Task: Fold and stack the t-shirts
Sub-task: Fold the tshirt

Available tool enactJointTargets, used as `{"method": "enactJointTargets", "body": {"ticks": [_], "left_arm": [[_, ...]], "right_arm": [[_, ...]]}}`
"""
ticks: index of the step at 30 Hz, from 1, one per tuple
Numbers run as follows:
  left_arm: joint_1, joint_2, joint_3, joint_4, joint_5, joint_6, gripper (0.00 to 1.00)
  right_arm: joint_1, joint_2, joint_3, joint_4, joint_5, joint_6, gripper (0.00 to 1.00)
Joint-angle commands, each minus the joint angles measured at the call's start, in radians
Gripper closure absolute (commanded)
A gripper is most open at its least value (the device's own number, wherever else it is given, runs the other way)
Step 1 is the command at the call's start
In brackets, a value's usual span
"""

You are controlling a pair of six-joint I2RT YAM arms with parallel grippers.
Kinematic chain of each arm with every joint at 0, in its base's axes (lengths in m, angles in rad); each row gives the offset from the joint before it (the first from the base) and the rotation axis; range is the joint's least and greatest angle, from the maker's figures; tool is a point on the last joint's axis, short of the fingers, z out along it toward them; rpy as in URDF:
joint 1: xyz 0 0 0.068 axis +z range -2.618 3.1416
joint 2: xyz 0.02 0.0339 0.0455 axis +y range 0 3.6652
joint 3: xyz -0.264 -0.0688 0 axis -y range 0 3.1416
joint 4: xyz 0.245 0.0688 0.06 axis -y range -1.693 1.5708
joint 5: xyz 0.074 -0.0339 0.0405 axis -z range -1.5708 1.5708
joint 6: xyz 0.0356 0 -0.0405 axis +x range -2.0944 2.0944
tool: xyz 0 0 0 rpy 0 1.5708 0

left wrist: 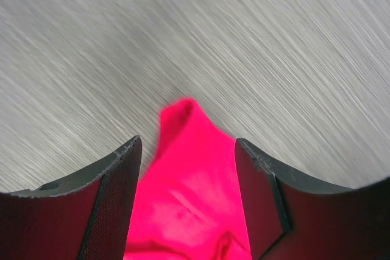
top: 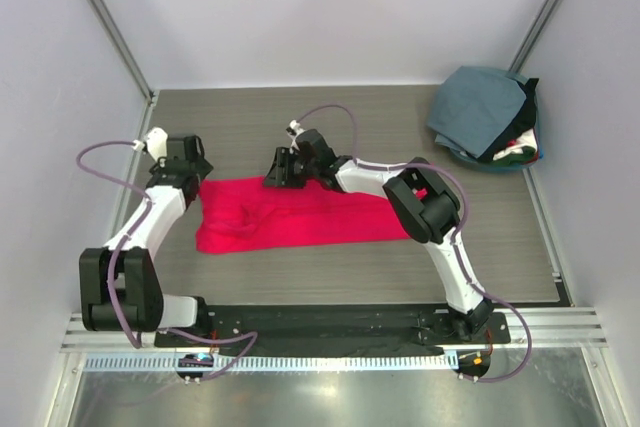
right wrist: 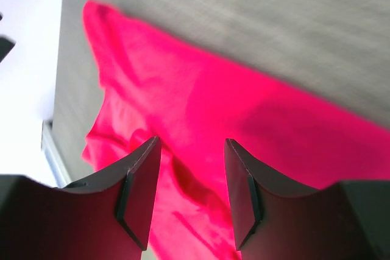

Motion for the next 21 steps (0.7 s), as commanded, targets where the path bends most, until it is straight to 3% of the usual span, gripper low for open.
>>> {"method": "enactJointTargets", "body": {"ticks": [1, 5, 10, 13, 21], "left_arm": [[-0.051, -0.04, -0.027, 0.003, -0.047, 0.013, 0.36], [-0.051, 0.011, -0.017, 0.034, 0.161, 0.005, 0.38], [-0.049, 0.201, 0.069, 0.043, 0.36, 0.03, 0.41], [-0.052, 0.29, 0.124, 0.038, 0.464, 0.051, 0.48], [-0.051, 0.293, 0.105, 0.035, 0.395, 0.067, 0.46]], "right_arm": [[0.018, -0.048, 0.037, -0.01, -0.11, -0.042, 0.49], [0.021, -0.018, 0.029, -0.011, -0.173, -0.062, 0.48], [0.027, -0.002, 0.04, -0.056, -0.223, -0.091, 0.48], [0.027, 0.016, 0.055, -0.088, -0.24, -0.105, 0.48], [0.03, 0.061, 0.089, -0.094, -0.314, -0.116, 0.48]]}}
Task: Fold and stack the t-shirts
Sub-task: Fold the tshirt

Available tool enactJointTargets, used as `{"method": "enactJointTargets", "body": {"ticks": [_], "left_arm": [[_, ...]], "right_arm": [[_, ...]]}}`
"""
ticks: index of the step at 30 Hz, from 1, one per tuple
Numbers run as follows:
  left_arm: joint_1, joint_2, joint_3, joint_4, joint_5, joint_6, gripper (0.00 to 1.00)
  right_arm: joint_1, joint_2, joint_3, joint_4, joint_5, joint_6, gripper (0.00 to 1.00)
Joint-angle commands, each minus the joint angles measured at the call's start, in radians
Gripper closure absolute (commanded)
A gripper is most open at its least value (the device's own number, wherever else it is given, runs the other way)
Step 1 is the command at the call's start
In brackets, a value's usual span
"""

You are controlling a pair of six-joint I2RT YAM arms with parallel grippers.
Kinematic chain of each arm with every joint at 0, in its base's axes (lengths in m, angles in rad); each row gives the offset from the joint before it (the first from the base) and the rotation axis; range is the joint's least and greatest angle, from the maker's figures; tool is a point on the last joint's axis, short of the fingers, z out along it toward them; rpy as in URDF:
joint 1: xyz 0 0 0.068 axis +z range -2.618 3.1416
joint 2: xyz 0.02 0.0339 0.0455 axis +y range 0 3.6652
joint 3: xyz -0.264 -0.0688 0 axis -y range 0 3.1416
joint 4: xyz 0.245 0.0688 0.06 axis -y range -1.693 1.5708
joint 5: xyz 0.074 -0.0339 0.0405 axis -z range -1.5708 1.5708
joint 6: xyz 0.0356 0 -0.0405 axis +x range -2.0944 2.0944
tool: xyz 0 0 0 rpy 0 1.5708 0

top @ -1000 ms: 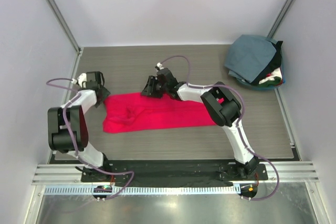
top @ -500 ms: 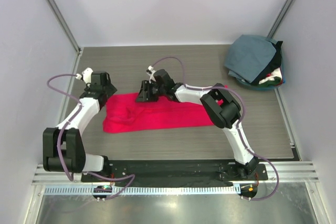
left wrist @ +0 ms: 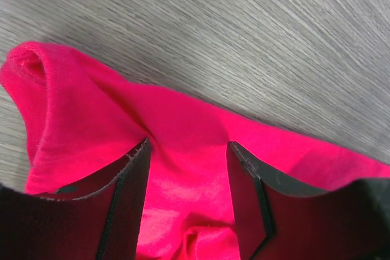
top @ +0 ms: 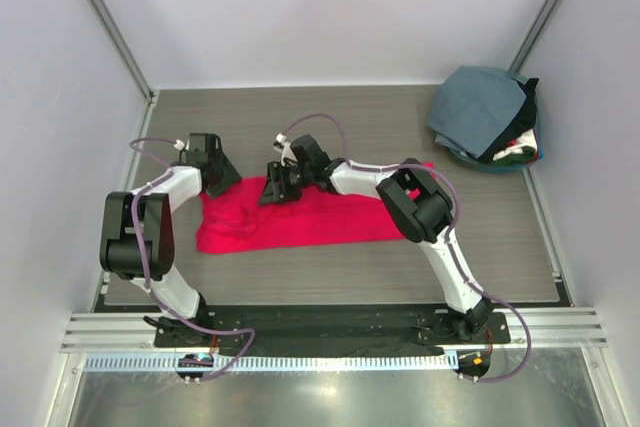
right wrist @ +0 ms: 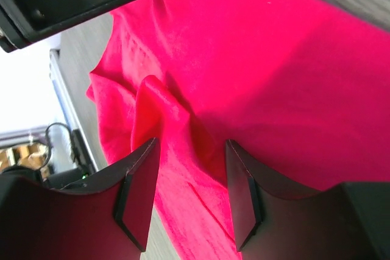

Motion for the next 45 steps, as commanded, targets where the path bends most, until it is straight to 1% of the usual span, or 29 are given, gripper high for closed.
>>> {"method": "enactJointTargets", "body": {"ticks": [1, 5, 9, 12, 15, 18, 25, 31, 35, 36, 38, 39, 41, 42, 43, 44, 45], "left_arm": [[0.001, -0.011, 0.027, 0.005, -0.011, 0.023, 0.45], [0.003, 0.003, 0.044, -0.052, -0.13, 0.026, 0.43], [0.006, 0.012, 0.041, -0.051, -0.125, 0.026, 0.43], [0.009, 0.016, 0.04, -0.052, -0.149, 0.026, 0.43], [0.017, 0.021, 0.04, -0.049, -0.152, 0.029, 0.43], [0.018, 0.029, 0.047, -0.052, -0.152, 0.035, 0.43], [0.026, 0.067, 0.064, -0.055, -0.16, 0.044, 0.43], [0.041, 0.096, 0.089, -0.061, -0.154, 0.047, 0.43], [0.043, 0.095, 0.089, -0.063, -0.152, 0.049, 0.43], [0.043, 0.085, 0.087, -0.061, -0.146, 0.05, 0.44], [0.043, 0.073, 0.084, -0.058, -0.135, 0.053, 0.44], [0.043, 0.056, 0.08, -0.054, -0.126, 0.052, 0.44], [0.043, 0.036, 0.072, -0.037, -0.114, 0.053, 0.44], [0.043, 0.017, 0.06, -0.029, -0.094, 0.055, 0.44], [0.043, 0.004, 0.057, -0.024, -0.089, 0.052, 0.44], [0.043, -0.008, 0.046, -0.02, -0.085, 0.049, 0.43], [0.043, -0.029, 0.043, -0.017, -0.086, 0.047, 0.43]], "right_arm": [[0.011, 0.021, 0.058, 0.007, -0.086, -0.019, 0.47], [0.012, 0.045, 0.075, 0.075, -0.177, 0.027, 0.48], [0.018, 0.077, 0.104, 0.115, -0.237, 0.068, 0.47], [0.029, 0.065, 0.087, 0.119, -0.251, 0.056, 0.47], [0.034, 0.032, 0.037, 0.096, -0.256, 0.025, 0.48], [0.037, -0.022, -0.02, 0.04, -0.264, -0.053, 0.48], [0.04, -0.175, -0.208, 0.036, -0.282, -0.148, 0.48], [0.046, -0.248, -0.34, 0.029, -0.322, -0.223, 0.48], [0.054, -0.324, -0.422, -0.014, -0.31, -0.284, 0.48], [0.054, -0.335, -0.433, -0.016, -0.279, -0.285, 0.48], [0.054, -0.35, -0.444, -0.016, -0.247, -0.271, 0.48], [0.054, -0.355, -0.43, -0.01, -0.245, -0.231, 0.49], [0.054, -0.36, -0.422, 0.076, -0.231, -0.158, 0.51], [0.054, -0.364, -0.418, 0.116, -0.227, -0.112, 0.51], [0.054, -0.363, -0.417, 0.215, -0.213, -0.017, 0.5], [0.058, -0.36, -0.413, 0.257, -0.198, 0.039, 0.47], [0.063, -0.343, -0.389, 0.277, -0.14, 0.107, 0.45]]}}
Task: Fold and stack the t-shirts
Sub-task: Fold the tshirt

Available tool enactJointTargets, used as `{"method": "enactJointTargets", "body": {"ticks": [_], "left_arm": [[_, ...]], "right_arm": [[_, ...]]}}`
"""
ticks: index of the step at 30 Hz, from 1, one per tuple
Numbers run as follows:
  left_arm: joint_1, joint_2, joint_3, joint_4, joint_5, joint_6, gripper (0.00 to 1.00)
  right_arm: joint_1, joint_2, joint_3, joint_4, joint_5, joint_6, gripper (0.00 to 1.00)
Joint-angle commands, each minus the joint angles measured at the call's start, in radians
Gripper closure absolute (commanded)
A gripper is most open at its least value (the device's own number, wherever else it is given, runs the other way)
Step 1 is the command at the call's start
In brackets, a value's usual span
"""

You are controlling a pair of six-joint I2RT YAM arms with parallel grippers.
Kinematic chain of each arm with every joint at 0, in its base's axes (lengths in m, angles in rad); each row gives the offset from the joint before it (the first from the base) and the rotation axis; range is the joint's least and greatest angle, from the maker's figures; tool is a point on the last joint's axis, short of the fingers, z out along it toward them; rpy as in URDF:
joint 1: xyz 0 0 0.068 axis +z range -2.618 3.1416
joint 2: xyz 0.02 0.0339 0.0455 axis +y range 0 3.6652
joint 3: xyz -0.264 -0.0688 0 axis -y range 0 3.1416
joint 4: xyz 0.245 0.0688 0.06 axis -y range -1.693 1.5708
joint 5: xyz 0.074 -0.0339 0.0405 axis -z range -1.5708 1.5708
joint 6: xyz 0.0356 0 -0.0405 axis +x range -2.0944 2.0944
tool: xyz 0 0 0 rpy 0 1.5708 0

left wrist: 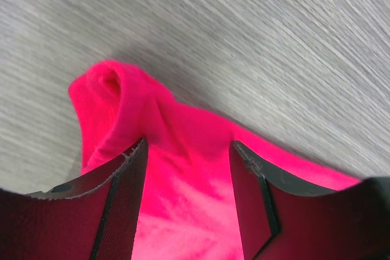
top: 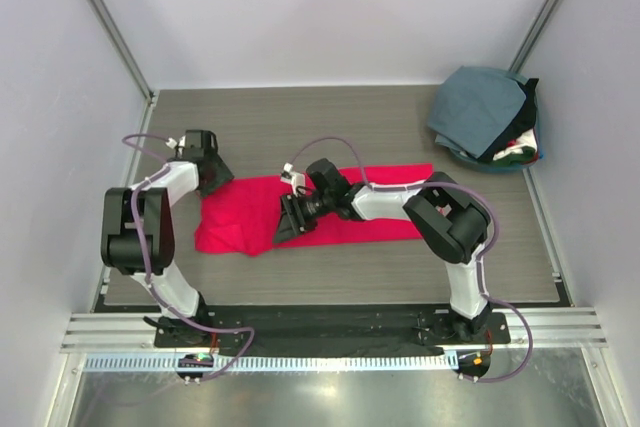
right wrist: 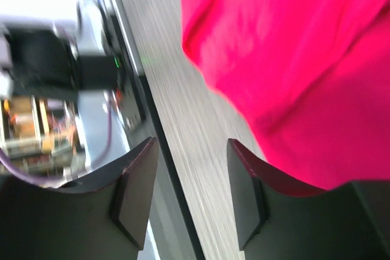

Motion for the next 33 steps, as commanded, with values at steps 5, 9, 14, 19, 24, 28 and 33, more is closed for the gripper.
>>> {"method": "enactJointTargets", "body": {"ticks": [5, 9, 14, 19, 24, 28, 33], "left_arm": [[0.006, -0.158, -0.05, 0.024, 0.011, -0.04, 0.34], [-0.003, -0.251, -0.107, 0.024, -0.05, -0.083, 0.26], [-0.003, -0.246, -0.136, 0.06, -0.035, -0.109, 0.25], [0.01, -0.144, -0.09, 0.071, 0.024, -0.066, 0.27], [0.01, -0.065, -0.044, 0.031, 0.021, -0.04, 0.3], [0.012, -0.027, -0.035, 0.031, 0.019, -0.041, 0.3], [0.044, -0.005, -0.018, 0.025, 0.03, -0.035, 0.3]], "right_arm": [[0.05, 0.084, 0.178, 0.28, 0.139, 0.299, 0.37], [0.057, 0.19, 0.261, 0.416, 0.136, 0.402, 0.29], [0.071, 0.319, 0.397, 0.43, 0.134, 0.435, 0.28], [0.085, 0.421, 0.511, 0.419, 0.136, 0.451, 0.29], [0.1, 0.43, 0.529, 0.38, 0.163, 0.396, 0.29], [0.117, 0.436, 0.528, 0.401, 0.116, 0.419, 0.3], [0.162, 0.415, 0.499, 0.396, 0.051, 0.408, 0.3]]}}
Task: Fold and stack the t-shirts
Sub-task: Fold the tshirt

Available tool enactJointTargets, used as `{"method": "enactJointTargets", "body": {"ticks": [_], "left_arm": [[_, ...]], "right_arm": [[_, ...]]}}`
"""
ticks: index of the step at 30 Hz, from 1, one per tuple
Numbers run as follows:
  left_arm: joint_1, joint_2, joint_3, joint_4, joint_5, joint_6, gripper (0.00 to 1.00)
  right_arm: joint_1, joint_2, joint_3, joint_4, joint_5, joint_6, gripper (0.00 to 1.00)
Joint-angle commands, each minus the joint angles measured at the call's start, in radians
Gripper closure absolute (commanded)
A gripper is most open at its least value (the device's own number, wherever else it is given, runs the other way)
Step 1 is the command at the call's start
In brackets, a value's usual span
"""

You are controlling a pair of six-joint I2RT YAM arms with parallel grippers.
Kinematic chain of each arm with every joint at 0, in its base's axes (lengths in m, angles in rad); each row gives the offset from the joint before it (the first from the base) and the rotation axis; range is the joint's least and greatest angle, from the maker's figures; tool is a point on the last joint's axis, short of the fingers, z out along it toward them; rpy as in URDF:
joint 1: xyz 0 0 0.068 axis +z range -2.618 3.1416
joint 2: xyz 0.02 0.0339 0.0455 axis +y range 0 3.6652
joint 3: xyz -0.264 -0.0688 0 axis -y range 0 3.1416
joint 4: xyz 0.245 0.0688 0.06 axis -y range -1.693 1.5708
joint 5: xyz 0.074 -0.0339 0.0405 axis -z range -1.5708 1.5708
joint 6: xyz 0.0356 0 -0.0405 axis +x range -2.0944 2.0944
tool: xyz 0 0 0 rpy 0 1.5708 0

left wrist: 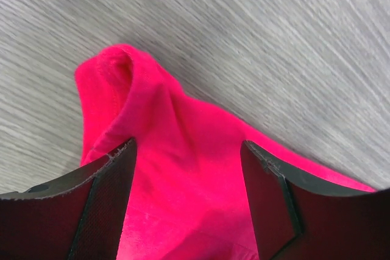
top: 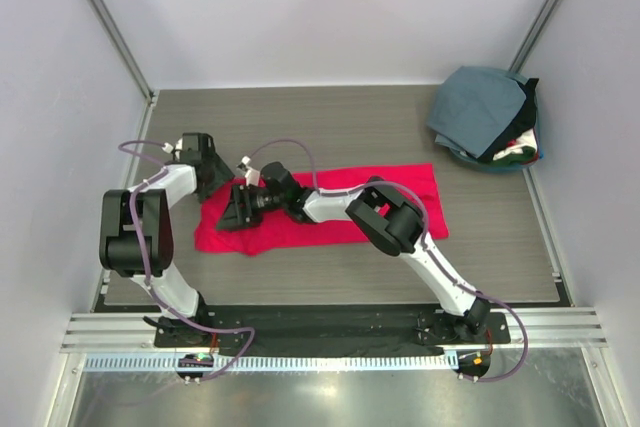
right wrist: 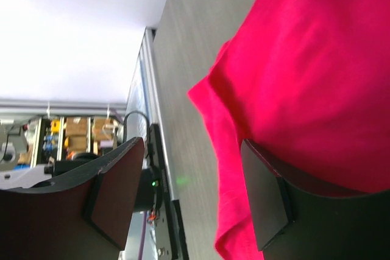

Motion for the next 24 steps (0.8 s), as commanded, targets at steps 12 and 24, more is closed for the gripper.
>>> {"method": "enactJointTargets", "body": {"ticks": [12, 24], "left_arm": [[0.038, 0.032, 0.032, -0.003, 0.031, 0.041, 0.31], [0.039, 0.029, 0.026, 0.001, 0.029, 0.046, 0.32]], "right_arm": [[0.132, -0.145, -0.056, 0.014, -0.032, -0.037, 0.3], [0.059, -0.153, 0.065, -0.221, 0.18, -0.201, 0.29]]}}
